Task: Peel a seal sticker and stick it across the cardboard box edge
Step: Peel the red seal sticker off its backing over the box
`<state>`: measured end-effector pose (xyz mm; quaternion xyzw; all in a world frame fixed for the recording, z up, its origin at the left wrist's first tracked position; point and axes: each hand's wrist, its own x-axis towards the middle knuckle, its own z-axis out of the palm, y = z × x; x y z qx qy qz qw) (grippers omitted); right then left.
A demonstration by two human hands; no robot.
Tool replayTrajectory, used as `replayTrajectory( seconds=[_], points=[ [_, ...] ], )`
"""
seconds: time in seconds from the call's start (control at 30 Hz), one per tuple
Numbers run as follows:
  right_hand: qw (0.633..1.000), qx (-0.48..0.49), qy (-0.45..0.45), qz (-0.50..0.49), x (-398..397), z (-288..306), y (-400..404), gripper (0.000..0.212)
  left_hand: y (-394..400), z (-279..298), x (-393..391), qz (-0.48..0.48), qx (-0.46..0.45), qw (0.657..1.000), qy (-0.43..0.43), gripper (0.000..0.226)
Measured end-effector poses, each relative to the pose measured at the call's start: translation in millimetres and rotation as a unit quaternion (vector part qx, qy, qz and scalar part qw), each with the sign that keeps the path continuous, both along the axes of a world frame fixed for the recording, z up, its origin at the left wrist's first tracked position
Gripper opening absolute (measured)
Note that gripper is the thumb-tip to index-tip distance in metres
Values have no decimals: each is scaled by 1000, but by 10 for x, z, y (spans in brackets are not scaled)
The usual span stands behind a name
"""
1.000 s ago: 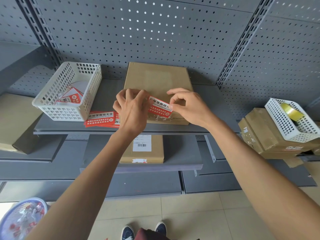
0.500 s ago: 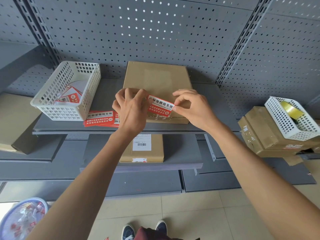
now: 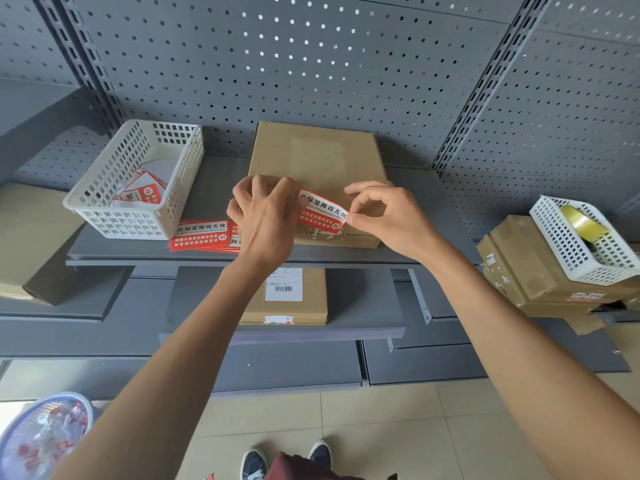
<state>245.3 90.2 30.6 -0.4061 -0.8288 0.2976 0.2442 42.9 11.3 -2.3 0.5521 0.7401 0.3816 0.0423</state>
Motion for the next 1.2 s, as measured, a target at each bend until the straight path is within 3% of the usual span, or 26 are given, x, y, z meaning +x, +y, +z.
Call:
replayTrajectory(
  seconds=[0.2, 0.5, 0.7, 1.2],
  points=[
    [999, -4, 31, -31, -110, 34, 19, 16, -8, 9, 4, -2, 4, 1000, -13, 16],
    [995, 91, -29, 25, -630, 98, 10, 10, -52, 11, -41, -36, 12, 999, -37, 11],
    [997, 69, -18, 23, -622, 91, -2, 9, -57, -7, -74, -32, 7, 999, -40, 26],
    [999, 35, 16, 35, -598, 48, 20, 6, -87, -116, -155, -61, 45, 997, -10, 17]
  ],
)
